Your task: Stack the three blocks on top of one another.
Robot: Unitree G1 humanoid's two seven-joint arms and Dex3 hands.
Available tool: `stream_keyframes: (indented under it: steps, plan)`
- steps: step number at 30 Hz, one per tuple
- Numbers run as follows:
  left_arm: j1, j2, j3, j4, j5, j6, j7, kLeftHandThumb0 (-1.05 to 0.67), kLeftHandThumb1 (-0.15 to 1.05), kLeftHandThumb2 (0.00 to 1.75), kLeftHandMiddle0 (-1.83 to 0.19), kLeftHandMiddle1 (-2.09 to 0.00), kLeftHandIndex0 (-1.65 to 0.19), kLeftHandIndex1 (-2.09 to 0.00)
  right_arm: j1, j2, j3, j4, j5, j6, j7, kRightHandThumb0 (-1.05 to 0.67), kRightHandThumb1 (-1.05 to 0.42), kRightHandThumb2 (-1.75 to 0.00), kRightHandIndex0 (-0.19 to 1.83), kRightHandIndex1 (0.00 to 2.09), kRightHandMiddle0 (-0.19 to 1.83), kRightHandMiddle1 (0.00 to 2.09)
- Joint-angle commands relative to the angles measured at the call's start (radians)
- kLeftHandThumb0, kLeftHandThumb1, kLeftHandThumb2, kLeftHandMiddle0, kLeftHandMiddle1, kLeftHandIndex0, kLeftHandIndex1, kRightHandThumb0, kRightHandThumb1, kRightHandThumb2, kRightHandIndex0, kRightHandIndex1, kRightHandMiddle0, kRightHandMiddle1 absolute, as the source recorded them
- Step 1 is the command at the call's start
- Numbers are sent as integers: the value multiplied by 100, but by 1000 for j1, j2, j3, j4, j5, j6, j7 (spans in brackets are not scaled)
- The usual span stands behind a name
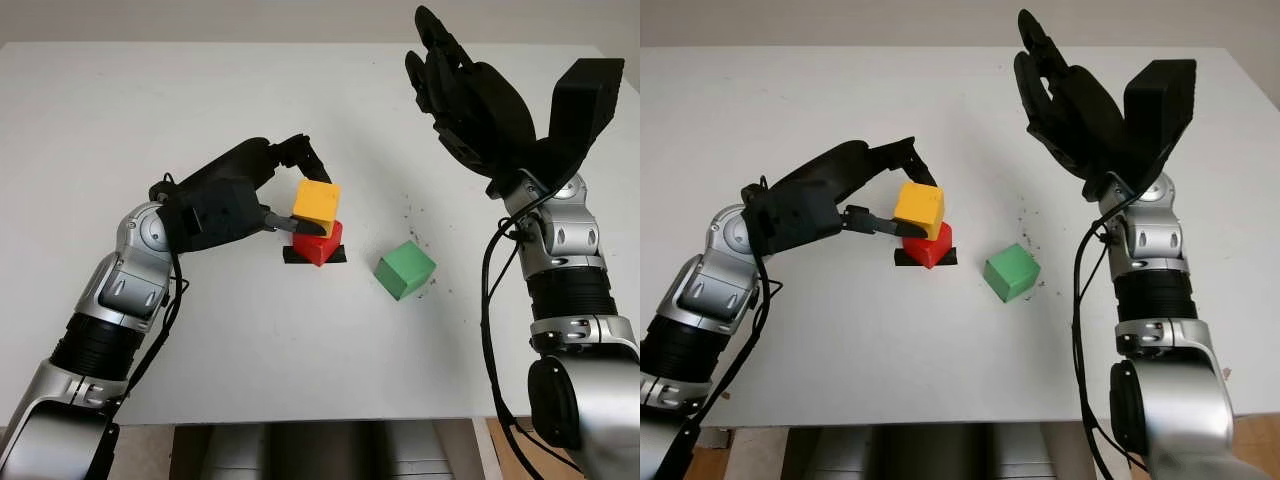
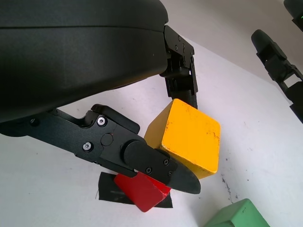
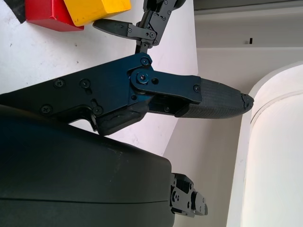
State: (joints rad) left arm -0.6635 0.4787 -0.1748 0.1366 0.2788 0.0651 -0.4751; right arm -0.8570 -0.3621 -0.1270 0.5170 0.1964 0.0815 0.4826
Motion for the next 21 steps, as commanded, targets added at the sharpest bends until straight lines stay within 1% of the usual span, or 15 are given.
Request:
stream_keyframes:
  steps: [1,8,9,11,12,13,14,15,16,17,19,21]
  plan:
    - [-17,-8,1,-7,-5,6,-3,-46,102,5,3,-5,-25,-165,8,-3,3,-20,-6,0,-2,-79,-105,-61,-19,0,-19,0]
    - [-18,1,-4,-9,10,20,-10,-47,103,6,4,-5,-23,-164,9,-6,4,-19,-12,-11,9,-77,-105,-63,-19,0,-19,0]
    - [-18,0,-5,-11,12,25,-11,-48,103,6,4,-5,-23,-160,9,-6,4,-21,-12,-8,8,-78,-105,-62,-19,0,-19,0]
    - [-20,1,-6,-14,15,40,-18,-48,103,6,4,-5,-23,-141,8,-6,4,-20,-10,-6,14,-78,-105,-62,-19,0,-19,0]
    - [-21,2,-8,-16,17,47,-23,-49,103,6,6,-5,-21,-127,9,-6,5,-21,-11,-7,15,-78,-105,-62,-19,0,-19,0]
    - [-23,6,-10,-17,19,49,-29,-51,103,5,9,-5,-16,-104,10,-6,6,-22,-14,-7,13,-78,-105,-62,-19,0,-19,0]
    - [-23,7,-12,-18,21,50,-33,-53,102,5,13,-5,-16,-79,10,-6,6,-24,-16,-7,11,-78,-105,-62,-19,0,-19,0]
    - [-24,9,-12,-19,23,53,-38,-54,102,5,14,-5,-18,-63,11,-7,7,-26,-18,-7,9,-78,-105,-63,-19,0,-19,0]
    - [-24,9,-12,-19,23,56,-42,-55,101,5,17,-5,-20,-41,12,-7,7,-27,-20,-6,9,-78,-105,-63,-19,0,-19,0]
    - [-25,11,-13,-20,24,57,-47,-56,101,5,18,-4,-20,-30,12,-8,7,-28,-22,-3,9,-78,-105,-63,-19,0,-19,0]
    - [-27,15,-15,-26,29,73,-62,-58,100,5,19,-1,-16,-16,10,-8,7,-27,-23,-1,13,-79,-105,-62,-19,0,-19,0]
    - [-28,17,-16,-35,31,85,-72,-59,99,5,19,0,-14,-11,10,-8,8,-29,-24,-1,16,-79,-105,-62,-19,0,-19,0]
